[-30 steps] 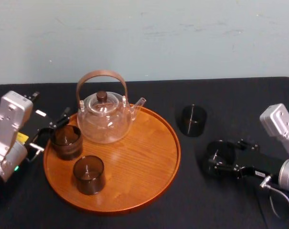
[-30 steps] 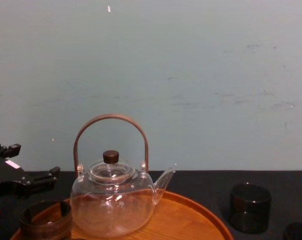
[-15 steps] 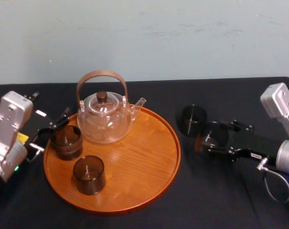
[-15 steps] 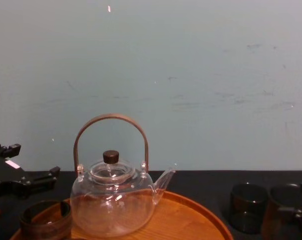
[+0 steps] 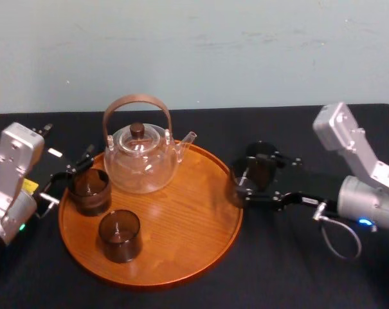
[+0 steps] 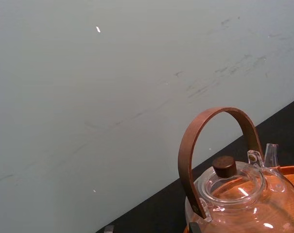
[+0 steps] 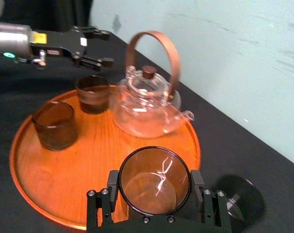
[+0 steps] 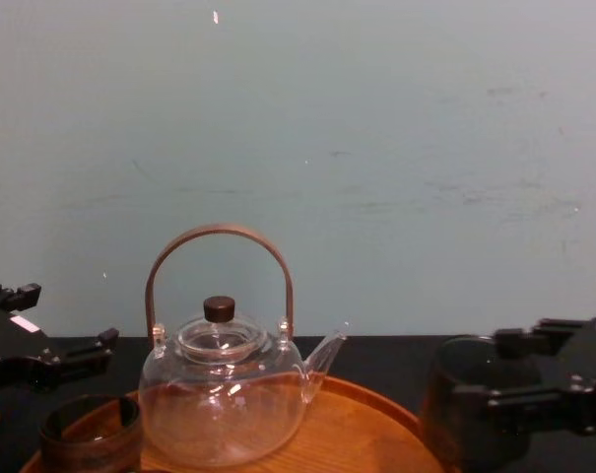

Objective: Pick up the glass from the table and place it on the tray.

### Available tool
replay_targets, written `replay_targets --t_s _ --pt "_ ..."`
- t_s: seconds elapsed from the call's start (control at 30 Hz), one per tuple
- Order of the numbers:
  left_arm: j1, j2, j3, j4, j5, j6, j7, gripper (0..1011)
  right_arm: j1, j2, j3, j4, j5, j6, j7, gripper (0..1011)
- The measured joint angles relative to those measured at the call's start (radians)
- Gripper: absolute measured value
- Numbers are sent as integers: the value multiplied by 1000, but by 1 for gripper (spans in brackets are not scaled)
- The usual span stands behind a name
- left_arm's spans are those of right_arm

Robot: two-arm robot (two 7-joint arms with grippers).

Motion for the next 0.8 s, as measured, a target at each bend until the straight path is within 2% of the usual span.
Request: replay_targets --t_s 0.27,0.6,0.8 --pt "0 0 0 0 0 0 0 1001 55 -46 -70 32 -6 -16 23 901" --pt "0 0 0 0 0 0 0 1001 100 -77 -141 64 -22 -29 52 901" --pt "0 0 0 0 0 0 0 1001 115 -93 -170 84 -24 -35 64 901"
